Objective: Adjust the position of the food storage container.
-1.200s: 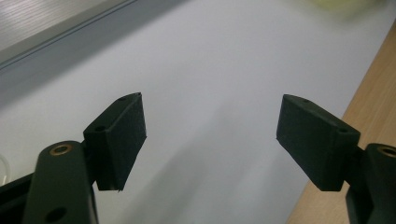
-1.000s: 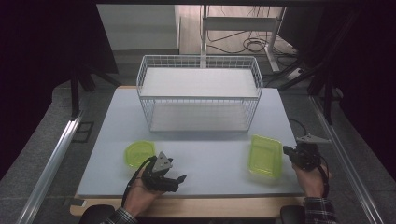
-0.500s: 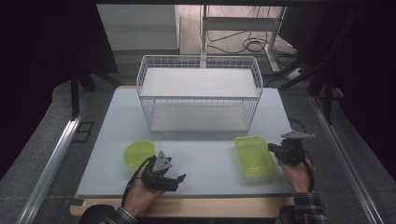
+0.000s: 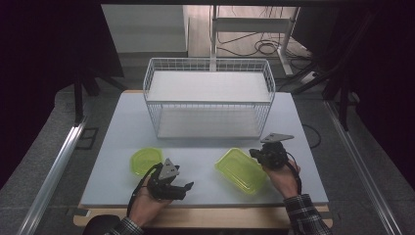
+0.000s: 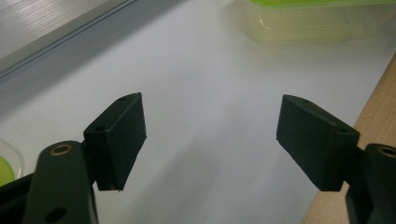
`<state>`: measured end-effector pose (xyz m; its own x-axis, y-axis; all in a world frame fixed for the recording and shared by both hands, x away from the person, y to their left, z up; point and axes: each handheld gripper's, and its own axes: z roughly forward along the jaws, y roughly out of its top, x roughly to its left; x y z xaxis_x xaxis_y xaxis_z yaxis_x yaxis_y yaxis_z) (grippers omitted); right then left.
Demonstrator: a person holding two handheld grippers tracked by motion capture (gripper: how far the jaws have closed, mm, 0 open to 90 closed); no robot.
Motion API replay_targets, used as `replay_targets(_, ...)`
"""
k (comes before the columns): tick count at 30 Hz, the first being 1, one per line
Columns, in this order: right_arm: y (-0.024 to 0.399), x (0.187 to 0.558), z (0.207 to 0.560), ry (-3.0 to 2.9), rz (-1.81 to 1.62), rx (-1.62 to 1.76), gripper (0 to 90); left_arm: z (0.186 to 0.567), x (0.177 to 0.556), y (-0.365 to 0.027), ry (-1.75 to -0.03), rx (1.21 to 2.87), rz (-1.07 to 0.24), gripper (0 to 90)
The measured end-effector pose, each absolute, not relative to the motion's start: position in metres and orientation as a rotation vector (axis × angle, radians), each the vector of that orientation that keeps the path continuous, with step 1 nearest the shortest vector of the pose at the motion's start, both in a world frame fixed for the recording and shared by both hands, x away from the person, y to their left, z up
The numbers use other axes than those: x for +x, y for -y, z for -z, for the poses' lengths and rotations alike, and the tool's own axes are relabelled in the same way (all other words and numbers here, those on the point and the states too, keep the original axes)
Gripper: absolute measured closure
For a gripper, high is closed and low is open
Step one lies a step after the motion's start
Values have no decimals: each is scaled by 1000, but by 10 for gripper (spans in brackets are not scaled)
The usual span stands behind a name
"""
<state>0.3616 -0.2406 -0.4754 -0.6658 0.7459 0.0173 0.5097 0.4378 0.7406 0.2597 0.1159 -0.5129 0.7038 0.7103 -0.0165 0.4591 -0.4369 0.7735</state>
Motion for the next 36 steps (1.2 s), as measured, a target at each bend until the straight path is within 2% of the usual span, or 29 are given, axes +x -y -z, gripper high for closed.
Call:
replay_targets(2,252,346,467,-2360,-1093,1093,885,513,260,-115,-885,2117,-396,263)
replay_targets(10,286,292,468,-2360,-1076,1159,885,512,260,-112,-875,2124,-382,323)
replay_targets(15,289,278,476,-2398,-1072,1206,885,511,260,-112,-877,2117,-370,368)
replay_targets(22,288,283,486,-2382,-1089,1263,884,509,263,-113,-882,2102,-361,449)
replay_targets(29,271,313,485,-2388,-1078,1234,883,506,273,-107,-889,2109,-360,595)
replay_targets(30,271,313,485,-2388,-1078,1234,883,506,275,-105,-895,2112,-370,595)
replay_targets(36,255,336,485,-2398,-1068,1212,882,504,295,-96,-977,2131,-380,828)
